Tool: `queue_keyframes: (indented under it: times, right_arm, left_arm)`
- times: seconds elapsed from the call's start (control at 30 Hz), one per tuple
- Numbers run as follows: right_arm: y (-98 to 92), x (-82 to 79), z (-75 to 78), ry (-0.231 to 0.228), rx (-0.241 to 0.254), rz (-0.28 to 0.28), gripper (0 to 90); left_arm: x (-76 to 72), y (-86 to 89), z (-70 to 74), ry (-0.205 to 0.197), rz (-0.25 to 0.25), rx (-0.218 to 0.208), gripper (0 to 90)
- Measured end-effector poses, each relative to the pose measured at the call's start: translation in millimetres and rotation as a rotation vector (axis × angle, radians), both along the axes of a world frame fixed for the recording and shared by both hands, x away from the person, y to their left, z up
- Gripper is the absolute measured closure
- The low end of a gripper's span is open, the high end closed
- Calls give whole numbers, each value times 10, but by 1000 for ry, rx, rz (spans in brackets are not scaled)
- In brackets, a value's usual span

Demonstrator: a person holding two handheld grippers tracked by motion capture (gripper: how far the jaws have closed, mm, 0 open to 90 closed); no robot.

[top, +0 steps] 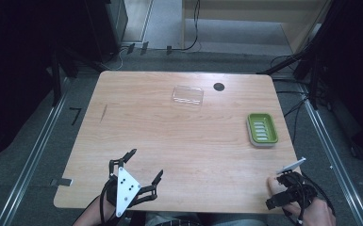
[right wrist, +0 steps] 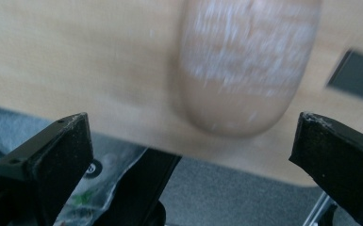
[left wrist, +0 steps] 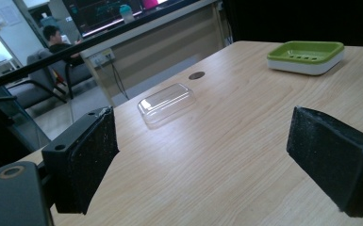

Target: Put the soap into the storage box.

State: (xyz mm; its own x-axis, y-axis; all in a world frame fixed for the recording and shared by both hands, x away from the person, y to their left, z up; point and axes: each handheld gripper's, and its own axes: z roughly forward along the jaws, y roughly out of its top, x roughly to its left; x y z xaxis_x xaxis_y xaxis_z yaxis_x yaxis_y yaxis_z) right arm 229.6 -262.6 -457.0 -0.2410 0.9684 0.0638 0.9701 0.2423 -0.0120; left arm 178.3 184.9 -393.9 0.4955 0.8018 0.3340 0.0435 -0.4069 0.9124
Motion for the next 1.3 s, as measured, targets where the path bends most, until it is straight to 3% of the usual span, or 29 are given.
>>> queue_keyframes:
  times: [0.1,0.53,0.83,1.3]
  right_arm:
    - [-6,-61,-34,6,-27,5,0]
    - [-30,-64,-24,-20,-44,8,0]
    - [-15,9,-2,-37,-57,15,0]
    - [-17,176,12,-15,-59,25,0]
  left_arm:
    - [26,-26,-4,2,-10,3,100]
    - [-14,-34,4,-7,-10,4,100]
    - [-17,-15,5,-4,-3,0,99]
    - [-14,-20,4,-2,-5,7,99]
